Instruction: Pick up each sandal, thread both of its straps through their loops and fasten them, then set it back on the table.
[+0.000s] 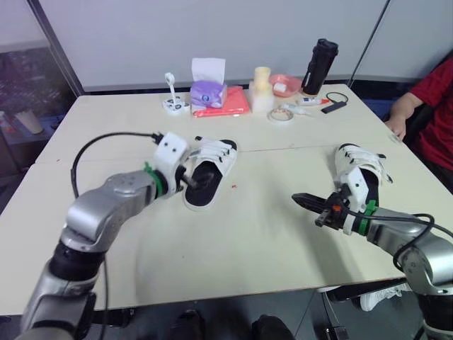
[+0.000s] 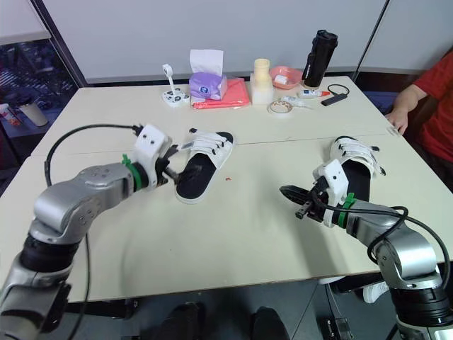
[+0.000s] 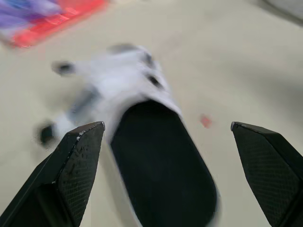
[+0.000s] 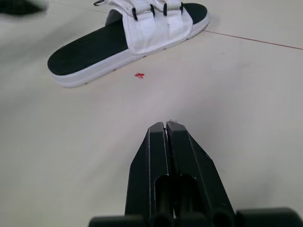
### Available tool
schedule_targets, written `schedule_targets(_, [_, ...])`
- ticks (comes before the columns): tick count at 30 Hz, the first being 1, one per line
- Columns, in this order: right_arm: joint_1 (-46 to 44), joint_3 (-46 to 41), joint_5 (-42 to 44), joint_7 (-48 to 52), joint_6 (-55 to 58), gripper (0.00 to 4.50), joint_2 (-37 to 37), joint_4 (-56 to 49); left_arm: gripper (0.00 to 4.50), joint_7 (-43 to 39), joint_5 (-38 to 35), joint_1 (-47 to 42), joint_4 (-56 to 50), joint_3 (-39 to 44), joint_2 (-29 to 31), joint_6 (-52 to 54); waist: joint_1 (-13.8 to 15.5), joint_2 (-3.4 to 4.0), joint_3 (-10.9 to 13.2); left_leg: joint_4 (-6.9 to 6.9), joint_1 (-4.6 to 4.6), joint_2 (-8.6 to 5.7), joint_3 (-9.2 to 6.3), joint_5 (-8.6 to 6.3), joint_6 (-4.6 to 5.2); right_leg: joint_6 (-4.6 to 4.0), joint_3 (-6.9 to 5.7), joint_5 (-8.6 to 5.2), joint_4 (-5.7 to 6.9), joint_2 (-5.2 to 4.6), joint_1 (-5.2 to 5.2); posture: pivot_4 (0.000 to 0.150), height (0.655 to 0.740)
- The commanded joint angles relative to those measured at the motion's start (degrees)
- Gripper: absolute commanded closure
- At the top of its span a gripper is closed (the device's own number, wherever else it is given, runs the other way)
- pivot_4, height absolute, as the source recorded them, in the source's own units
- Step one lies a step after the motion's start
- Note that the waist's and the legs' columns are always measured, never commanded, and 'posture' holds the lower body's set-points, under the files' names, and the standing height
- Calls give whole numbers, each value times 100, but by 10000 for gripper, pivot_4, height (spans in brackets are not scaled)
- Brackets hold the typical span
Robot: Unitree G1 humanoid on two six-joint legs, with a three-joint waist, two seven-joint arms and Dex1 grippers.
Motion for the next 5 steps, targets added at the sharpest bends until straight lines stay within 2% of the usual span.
schedule_targets(1, [15, -143, 132, 282, -70, 45000, -103, -49, 391, -261, -424, 507, -471, 687, -92, -94, 0, -4, 4, 2, -3, 2, -2, 0, 0, 0, -1, 0, 0, 1, -2, 1500, 7400])
schedule_targets(5, [192, -190, 195, 426, -69, 45000, -74, -88, 391, -52, -769, 1268, -905, 1348, -404, -90, 17, -4, 3, 6, -5, 5, -4, -1, 2, 0, -3, 0, -1, -2, 2, 1500, 7400])
